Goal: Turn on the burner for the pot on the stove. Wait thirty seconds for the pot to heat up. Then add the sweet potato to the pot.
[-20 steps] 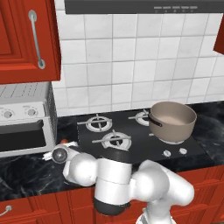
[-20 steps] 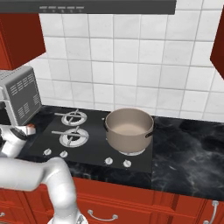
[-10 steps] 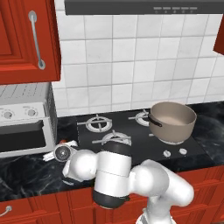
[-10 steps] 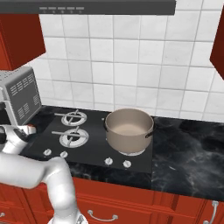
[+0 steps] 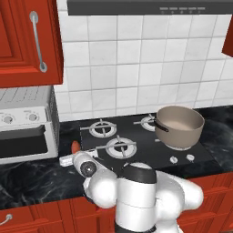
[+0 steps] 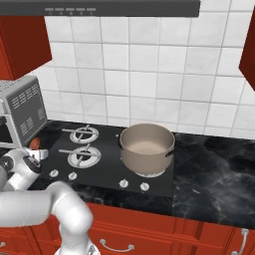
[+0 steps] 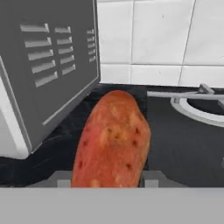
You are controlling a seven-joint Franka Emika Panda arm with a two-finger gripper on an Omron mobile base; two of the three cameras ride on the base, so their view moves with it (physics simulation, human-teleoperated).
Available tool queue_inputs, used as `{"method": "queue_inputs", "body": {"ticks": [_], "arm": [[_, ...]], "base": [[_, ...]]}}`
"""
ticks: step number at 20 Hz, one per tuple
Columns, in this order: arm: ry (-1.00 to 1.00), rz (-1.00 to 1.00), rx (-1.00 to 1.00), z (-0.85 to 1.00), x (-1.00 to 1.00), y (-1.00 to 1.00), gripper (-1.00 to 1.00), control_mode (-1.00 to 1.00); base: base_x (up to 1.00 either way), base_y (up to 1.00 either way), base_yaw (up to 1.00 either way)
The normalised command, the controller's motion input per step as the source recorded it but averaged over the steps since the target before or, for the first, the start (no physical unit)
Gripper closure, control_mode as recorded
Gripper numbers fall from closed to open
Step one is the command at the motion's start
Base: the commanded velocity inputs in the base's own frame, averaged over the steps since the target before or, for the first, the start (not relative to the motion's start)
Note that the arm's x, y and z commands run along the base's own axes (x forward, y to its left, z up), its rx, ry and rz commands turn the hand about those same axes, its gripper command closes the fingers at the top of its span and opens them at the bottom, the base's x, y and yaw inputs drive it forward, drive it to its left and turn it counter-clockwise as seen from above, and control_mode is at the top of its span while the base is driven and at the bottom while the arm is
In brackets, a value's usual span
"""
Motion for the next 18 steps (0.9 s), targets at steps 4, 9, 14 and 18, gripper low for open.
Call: {"method": "queue_inputs", "body": {"ticks": [4,9,14,18], "arm": [[-0.32,-0.09,0.14,0.83,-0.39,-0.1,1.0,-1.0],[-0.09,-0.15,0.11,1.0,-0.03,-0.01,1.0,-1.0],[0.09,-0.23,0.12,1.0,-0.14,-0.43,1.0,-1.0],[0.03,-0.23,0.14,0.72,-0.26,-0.71,1.0,-1.0]], "base": [[0.0,0.0,0.0],[0.0,0.0,0.0],[0.0,0.0,0.0],[0.0,0.0,0.0]]}}
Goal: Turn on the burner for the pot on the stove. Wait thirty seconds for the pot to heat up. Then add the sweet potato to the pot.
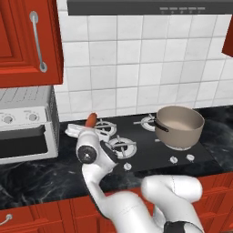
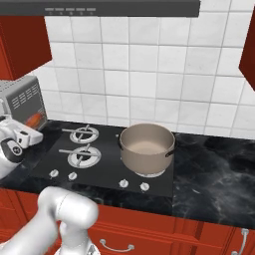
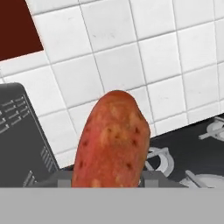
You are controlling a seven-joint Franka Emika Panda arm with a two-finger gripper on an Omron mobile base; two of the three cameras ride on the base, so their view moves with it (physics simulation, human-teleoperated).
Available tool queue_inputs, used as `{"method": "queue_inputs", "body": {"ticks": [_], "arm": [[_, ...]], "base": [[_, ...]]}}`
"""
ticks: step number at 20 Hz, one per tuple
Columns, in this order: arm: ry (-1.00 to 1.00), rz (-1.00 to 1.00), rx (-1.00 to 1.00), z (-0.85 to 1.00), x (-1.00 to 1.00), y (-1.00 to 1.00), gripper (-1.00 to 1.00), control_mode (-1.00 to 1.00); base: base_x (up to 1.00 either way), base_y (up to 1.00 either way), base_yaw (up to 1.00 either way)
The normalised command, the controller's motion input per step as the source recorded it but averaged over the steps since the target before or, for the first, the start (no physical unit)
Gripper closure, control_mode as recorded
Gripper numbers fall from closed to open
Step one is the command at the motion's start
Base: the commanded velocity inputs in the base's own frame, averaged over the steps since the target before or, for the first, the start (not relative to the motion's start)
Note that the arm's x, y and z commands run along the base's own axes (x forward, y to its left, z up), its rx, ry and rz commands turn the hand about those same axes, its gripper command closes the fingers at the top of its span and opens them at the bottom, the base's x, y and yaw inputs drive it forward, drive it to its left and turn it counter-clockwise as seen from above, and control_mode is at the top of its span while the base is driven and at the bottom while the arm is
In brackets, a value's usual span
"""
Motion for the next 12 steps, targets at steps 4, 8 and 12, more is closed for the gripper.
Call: {"method": "queue_inputs", "body": {"ticks": [4,8,12], "arm": [[-0.14,-0.07,0.11,0.44,-0.18,-0.81,1.0,-1.0],[-0.01,0.0,0.15,0.88,-0.23,-0.77,1.0,-1.0],[0.06,0.0,0.1,0.64,-0.13,-0.74,1.0,-1.0]], "base": [[0.0,0.0,0.0],[0.0,0.0,0.0],[0.0,0.0,0.0]]}}
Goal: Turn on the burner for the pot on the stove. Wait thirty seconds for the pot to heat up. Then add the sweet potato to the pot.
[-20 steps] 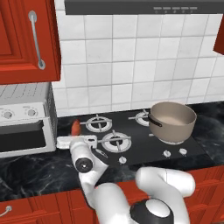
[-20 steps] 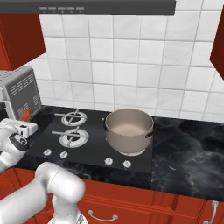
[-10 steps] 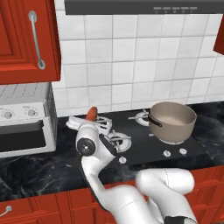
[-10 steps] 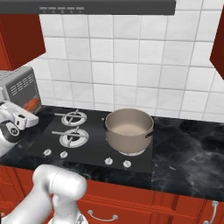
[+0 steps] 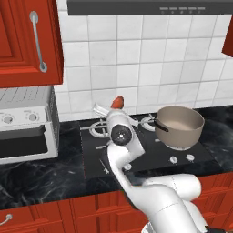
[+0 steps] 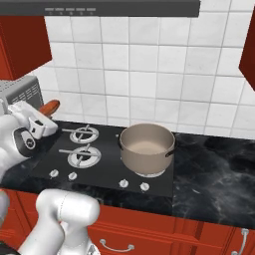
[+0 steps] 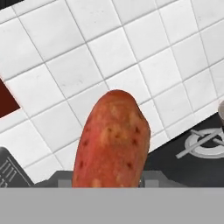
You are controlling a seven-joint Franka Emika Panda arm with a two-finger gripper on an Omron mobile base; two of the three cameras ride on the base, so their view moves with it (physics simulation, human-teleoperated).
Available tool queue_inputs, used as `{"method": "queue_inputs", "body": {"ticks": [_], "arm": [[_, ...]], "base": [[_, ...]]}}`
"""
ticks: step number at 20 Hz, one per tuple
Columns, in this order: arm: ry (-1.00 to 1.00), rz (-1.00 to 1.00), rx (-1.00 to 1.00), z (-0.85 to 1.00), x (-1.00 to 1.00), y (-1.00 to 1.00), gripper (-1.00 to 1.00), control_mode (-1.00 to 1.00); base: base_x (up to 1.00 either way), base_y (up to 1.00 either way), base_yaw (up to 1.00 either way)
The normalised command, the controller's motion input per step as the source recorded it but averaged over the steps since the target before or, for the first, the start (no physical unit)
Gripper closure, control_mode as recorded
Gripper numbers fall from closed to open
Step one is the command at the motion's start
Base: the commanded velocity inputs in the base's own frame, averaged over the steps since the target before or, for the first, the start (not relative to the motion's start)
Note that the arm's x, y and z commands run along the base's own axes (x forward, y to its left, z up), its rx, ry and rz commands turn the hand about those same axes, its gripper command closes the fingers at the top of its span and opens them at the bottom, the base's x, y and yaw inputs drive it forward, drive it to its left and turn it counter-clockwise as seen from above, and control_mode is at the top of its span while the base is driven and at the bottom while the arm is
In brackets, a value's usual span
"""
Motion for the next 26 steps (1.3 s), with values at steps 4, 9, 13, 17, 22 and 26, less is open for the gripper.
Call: {"method": "queue_inputs", "body": {"ticks": [4,9,13,17,22,26], "arm": [[0.21,0.03,0.0,0.21,-0.05,-0.7,1.0,-1.0],[0.28,0.0,0.0,0.44,-0.18,-0.72,1.0,-1.0],[0.27,0.0,0.0,0.19,-0.05,-0.63,1.0,-1.0],[0.22,0.01,-0.06,0.0,-0.17,-0.33,1.0,-1.0],[0.06,0.07,-0.03,-0.18,-0.06,-0.4,1.0,-1.0],[0.01,0.16,0.0,-0.03,0.0,-0.69,1.0,-1.0]], "base": [[0.0,0.0,0.0],[0.0,0.0,0.0],[0.0,0.0,0.0],[0.0,0.0,0.0],[0.0,0.0,0.0],[0.0,0.0,0.0]]}}
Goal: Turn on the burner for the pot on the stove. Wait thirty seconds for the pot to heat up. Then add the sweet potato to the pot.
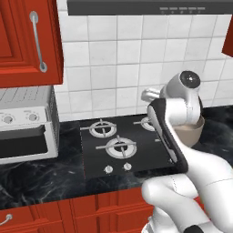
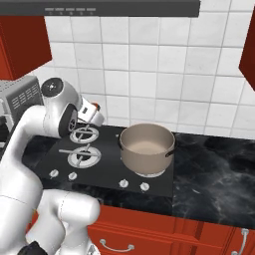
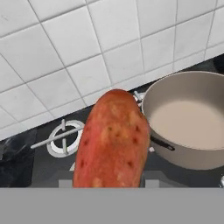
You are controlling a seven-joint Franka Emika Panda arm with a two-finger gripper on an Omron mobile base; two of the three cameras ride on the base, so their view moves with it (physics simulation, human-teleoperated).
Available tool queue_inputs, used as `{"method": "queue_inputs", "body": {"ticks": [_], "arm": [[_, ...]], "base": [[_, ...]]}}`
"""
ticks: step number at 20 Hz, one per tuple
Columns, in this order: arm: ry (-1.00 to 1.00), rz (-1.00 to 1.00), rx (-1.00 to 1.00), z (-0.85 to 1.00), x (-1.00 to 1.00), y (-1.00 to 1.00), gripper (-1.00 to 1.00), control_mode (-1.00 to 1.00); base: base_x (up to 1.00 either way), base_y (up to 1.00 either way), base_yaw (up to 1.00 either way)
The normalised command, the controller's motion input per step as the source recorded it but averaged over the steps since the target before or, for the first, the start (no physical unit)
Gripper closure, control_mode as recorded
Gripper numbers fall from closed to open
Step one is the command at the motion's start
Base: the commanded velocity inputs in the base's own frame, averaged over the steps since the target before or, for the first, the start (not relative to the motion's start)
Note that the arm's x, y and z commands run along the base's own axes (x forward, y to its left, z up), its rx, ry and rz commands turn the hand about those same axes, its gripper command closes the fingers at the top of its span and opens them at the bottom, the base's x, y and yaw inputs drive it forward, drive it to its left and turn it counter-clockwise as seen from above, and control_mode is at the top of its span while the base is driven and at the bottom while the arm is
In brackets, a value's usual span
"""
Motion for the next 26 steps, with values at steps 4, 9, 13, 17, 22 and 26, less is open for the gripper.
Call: {"method": "queue_inputs", "body": {"ticks": [4,9,13,17,22,26], "arm": [[0.02,0.16,0.0,0.0,0.0,-0.64,1.0,-1.0],[0.04,0.12,0.0,0.0,0.02,-0.53,1.0,-1.0],[0.17,0.01,0.0,0.0,0.01,-0.57,1.0,-1.0],[0.23,0.0,0.0,0.0,0.08,-0.52,1.0,-1.0],[0.11,0.0,0.0,-0.19,0.17,-0.43,1.0,-1.0],[-0.01,0.07,0.0,-0.39,0.13,-0.3,1.0,-1.0]], "base": [[0.0,0.0,0.0],[0.0,0.0,0.0],[0.0,0.0,0.0],[0.0,0.0,0.0],[0.0,0.0,0.0],[0.0,0.0,0.0]]}}
